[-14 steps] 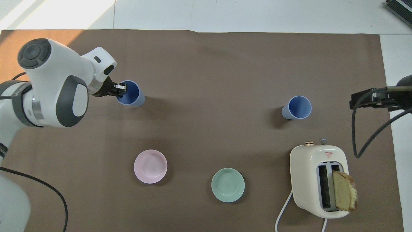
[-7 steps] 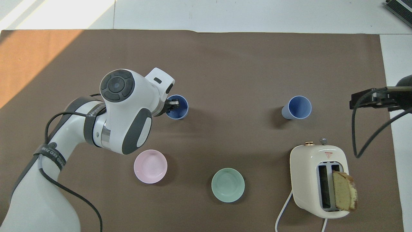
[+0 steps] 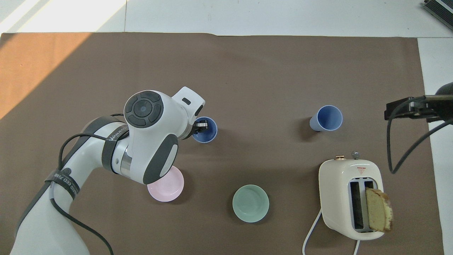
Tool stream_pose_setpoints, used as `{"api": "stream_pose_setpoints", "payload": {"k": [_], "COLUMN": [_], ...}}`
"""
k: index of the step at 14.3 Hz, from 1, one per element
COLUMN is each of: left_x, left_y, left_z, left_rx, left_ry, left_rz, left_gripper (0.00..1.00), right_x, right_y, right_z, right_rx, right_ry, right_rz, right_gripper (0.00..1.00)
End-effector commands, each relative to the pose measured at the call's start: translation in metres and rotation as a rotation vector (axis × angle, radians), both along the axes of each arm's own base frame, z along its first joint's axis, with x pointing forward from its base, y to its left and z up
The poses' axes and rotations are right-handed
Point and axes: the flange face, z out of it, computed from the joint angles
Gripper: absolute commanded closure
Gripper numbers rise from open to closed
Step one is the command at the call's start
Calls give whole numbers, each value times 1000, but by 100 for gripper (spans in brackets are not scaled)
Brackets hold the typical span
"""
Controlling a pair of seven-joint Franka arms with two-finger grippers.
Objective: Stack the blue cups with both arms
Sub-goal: 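Release the blue cup and withdraw the left gripper to rest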
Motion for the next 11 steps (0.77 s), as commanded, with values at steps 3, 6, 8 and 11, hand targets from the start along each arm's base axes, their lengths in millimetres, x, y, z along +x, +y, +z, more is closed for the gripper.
{"api": "stream_pose_setpoints", "payload": {"k": [3,6,8,11], "left_x": [4,16,21,36], "left_y": [30,108,165,243], "left_z": [26,81,107,134], "left_rx": [-11,-22,-15,66], "left_ry": [-2,-18,-19,-54], "left_rz": [6,-40,-101,-153], "left_gripper": [0,0,0,0], "right_x": [-4,-5,-13,-14], "right_y": [-10,-5,2,15], "right_z": [3,4,-3,-54], "right_rx": [19,21,24,64], "right_ry": [-3,-1,11,13], "right_rz": [-21,-10,8,16], "right_gripper": [0,0,0,0]}}
